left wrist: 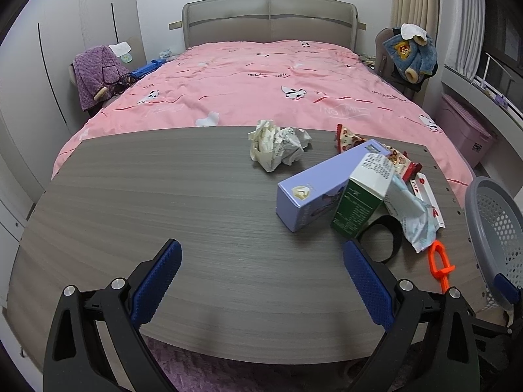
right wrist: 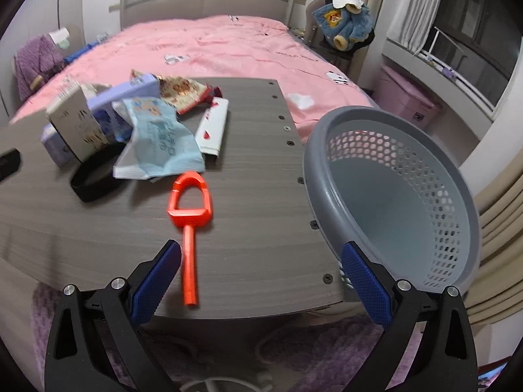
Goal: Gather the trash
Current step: 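Reach the right gripper to the orange scoop and close on its handle, then grasp the white-green carton with the left gripper while the right holds the scoop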
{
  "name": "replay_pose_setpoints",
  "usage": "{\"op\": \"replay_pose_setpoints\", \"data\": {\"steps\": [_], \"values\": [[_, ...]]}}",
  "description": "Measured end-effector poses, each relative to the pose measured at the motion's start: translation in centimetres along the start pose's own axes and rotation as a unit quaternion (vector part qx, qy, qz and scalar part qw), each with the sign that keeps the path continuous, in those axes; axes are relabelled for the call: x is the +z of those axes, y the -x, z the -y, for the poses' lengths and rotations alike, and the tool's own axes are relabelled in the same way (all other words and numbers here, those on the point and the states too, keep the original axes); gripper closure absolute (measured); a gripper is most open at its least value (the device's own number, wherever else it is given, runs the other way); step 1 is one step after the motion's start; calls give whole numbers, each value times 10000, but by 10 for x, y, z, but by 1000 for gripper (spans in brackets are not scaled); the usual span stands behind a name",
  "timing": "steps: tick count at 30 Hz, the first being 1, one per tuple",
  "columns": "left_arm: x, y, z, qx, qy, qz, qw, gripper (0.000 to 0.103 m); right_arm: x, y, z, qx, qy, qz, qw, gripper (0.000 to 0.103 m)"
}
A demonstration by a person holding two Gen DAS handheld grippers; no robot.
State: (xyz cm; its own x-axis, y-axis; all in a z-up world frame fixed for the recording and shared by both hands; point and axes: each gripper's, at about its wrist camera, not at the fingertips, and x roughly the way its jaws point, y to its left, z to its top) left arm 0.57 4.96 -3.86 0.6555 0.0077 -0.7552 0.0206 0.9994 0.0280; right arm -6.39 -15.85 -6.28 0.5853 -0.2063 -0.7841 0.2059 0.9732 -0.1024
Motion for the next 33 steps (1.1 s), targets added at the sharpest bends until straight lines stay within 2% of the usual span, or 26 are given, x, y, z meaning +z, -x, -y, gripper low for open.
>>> {"op": "replay_pose_setpoints", "data": {"steps": [4,6,8,11,15,18,20,21,33], "values": [[-1,1,3,-68,-12,-3,10000,8,7,-3,-4,332,7,16,9994,8],[-1,1,3,-100,-13,-17,9999,8,9,-6,-8,454,44,7,9990,13],[-2,1,3,-107,2,-22,9999,8,10,-11,-14,529,147,-40,9985,25],[-1,0,3,-124,34,-30,9999,8,12,-19,-18,639,193,-120,9977,33],[-1,-1,0,-147,66,-44,9999,8,13,-22,-21,747,195,-101,9970,38],[0,-2,1,-232,100,-84,9996,8,13,-19,-25,837,290,-65,9960,53],[0,-2,1,-285,99,-110,9995,8,13,-17,-26,906,328,-56,9953,69],[0,-2,2,-305,90,-121,9994,8,13,-17,-27,956,339,-50,9948,72],[-1,-1,14,-524,1,-170,9985,8,16,-2,-7,1296,-5,58,9915,72]]}}
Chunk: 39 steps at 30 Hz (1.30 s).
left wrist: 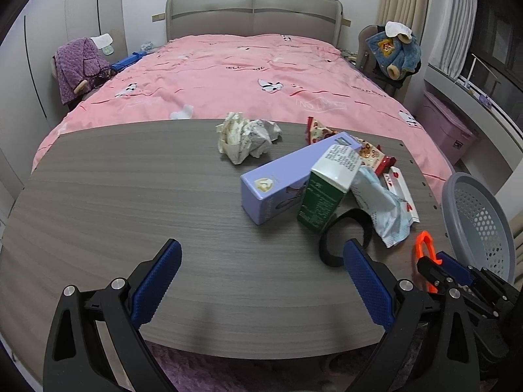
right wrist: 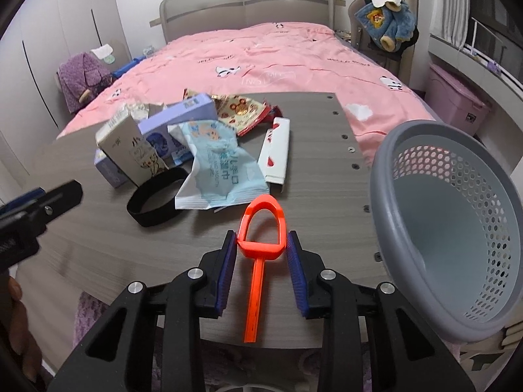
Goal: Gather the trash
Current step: 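Grasp the white-green carton with the left gripper while the right holds the scoop, then carry both items over the wastebasket and open both grippers to drop them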
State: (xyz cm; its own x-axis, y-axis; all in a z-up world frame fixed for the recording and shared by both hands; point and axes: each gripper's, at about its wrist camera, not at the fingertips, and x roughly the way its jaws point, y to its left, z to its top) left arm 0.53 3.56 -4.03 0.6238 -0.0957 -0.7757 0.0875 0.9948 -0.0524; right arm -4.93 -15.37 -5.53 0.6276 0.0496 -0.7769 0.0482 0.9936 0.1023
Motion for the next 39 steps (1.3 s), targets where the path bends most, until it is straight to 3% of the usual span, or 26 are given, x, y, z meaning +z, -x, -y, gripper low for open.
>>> {"op": "replay_pose_setpoints", "data": {"steps": [10,20,23,28,29,39], "values": [[22,-9,18,-244,14,241,9994,8,-5,10,21,34,-228,54,9997,72],[31,-26,38,-90,-244,513,9983,9,-7,11,30,208,-316,50,9993,72],[33,-28,41,-171,-300,499,9982,19,-7,10,32,247,-345,32,9991,72],[34,-38,44,-237,-308,284,9988,57,-7,8,33,260,-349,30,9990,72],[33,-40,45,-248,-310,246,9989,61,-7,8,34,259,-357,36,9990,72],[35,-20,40,-311,-285,462,9980,64,-6,17,34,235,-384,115,9989,72]]}}
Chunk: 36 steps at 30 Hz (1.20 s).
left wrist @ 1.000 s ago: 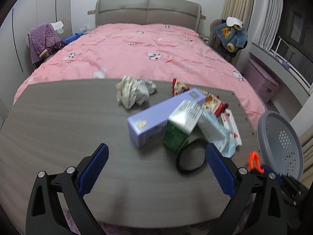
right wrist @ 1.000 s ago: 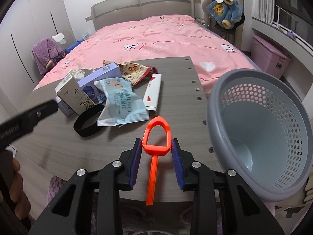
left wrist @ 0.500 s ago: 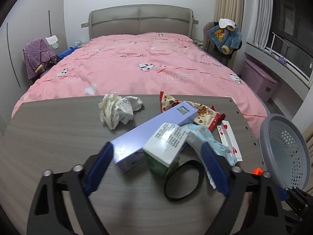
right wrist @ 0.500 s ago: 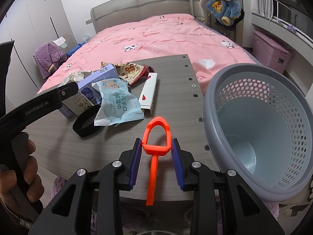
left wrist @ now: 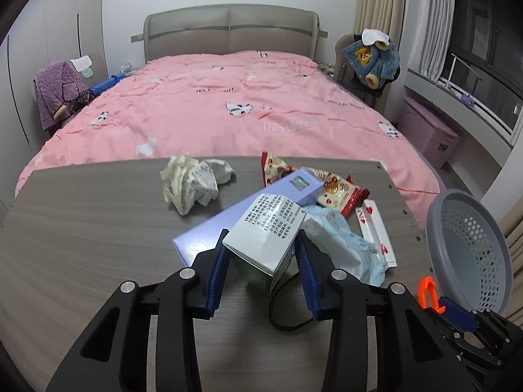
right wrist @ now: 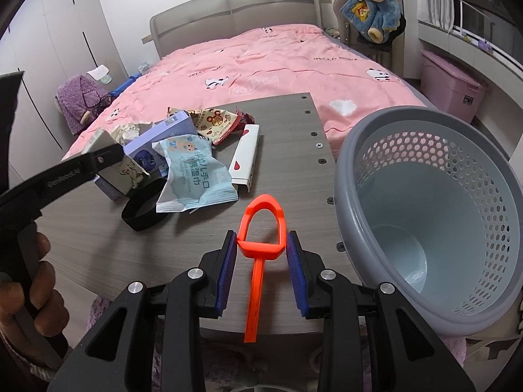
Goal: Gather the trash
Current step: 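Carry both items over the wastebasket and open both grippers to drop them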
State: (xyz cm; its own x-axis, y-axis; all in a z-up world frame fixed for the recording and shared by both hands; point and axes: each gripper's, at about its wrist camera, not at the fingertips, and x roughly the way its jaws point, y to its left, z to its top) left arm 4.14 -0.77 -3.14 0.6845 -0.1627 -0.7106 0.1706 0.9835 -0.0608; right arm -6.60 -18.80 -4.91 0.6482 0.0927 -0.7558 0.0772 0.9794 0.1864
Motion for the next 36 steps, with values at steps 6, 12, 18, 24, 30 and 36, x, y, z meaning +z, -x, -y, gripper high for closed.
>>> {"op": "replay_pose_setpoints", "data": {"steps": [6,12,18,24,30,36], "values": [[11,29,4,-55,-47,181,9998,64,8,18,4,40,-56,150,9999,72],[17,44,47,-426,-335,213,9983,64,20,47,37,-81,-342,418,9985,72],[12,35,124,-989,-927,11,9908,64,21,64,96,-544,-736,521,9944,72],[4,10,189,-1441,-1403,-354,9789,64,10,67,152,-896,-1148,423,9884,72],[0,-8,229,-1561,-1717,-547,9712,64,6,65,182,-906,-1418,389,9850,72],[-2,-19,252,-1543,-1893,-635,9676,64,8,59,196,-796,-1532,370,9843,72]]}}
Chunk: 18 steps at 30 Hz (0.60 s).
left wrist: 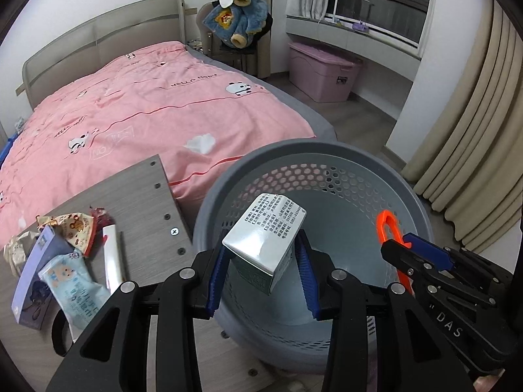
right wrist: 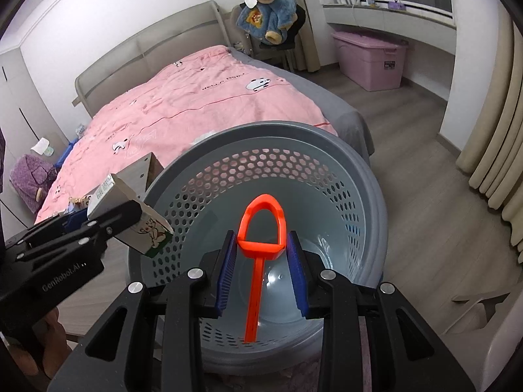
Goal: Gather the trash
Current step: 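Carry both items over the wastebasket and open both grippers to drop them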
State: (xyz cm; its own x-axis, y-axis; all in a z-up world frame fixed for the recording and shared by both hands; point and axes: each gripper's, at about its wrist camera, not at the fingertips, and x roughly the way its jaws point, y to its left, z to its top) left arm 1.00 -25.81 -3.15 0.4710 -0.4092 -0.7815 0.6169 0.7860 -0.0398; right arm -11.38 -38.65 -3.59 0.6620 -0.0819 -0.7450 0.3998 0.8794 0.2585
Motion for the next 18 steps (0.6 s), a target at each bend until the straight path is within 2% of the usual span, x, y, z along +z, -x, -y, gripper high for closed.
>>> {"op": "replay_pose_setpoints", "data": {"steps": [18], "values": [[3,-15,6,93,-23,-207,9997,64,5,-16,15,90,-136,-122,9998,71]]}}
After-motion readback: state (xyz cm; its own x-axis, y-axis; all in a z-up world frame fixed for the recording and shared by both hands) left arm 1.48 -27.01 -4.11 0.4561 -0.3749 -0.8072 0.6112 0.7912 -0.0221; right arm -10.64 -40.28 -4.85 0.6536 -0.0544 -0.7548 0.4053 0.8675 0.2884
